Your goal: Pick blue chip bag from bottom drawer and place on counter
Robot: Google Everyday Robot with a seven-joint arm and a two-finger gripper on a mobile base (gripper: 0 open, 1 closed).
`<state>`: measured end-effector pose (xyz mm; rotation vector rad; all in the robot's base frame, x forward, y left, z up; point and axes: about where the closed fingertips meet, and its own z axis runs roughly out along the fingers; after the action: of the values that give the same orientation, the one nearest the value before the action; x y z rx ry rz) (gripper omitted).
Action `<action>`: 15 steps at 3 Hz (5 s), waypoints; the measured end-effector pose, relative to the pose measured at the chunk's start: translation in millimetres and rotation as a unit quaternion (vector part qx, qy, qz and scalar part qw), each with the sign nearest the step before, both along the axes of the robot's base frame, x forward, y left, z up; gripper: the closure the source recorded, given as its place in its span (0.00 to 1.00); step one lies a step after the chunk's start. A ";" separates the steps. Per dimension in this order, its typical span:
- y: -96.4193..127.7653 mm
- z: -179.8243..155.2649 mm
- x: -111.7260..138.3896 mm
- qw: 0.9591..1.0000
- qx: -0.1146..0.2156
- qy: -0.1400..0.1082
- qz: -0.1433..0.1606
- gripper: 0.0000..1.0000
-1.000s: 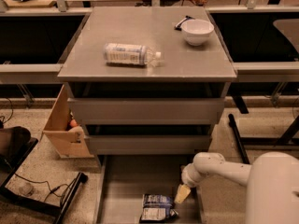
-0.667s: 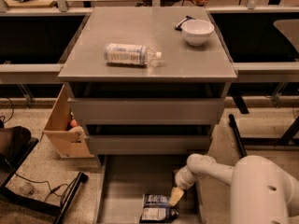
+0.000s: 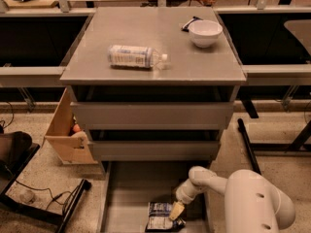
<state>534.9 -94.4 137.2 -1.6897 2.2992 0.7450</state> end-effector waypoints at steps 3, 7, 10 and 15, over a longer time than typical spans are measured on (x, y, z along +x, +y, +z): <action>21.2 -2.5 -20.0 1.000 0.022 0.020 0.008 0.88; 33.3 263.6 -45.1 0.987 -0.067 -0.148 0.013 1.00; 20.9 516.8 -115.1 0.981 -0.081 -0.176 -0.026 1.00; 35.7 731.2 -3.5 0.953 -0.169 -0.250 0.037 1.00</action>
Offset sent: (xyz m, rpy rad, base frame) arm -0.0164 0.0180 -0.0021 0.0380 0.0332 0.0121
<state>531.4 -58.7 868.5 -1.8403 2.0824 -0.0873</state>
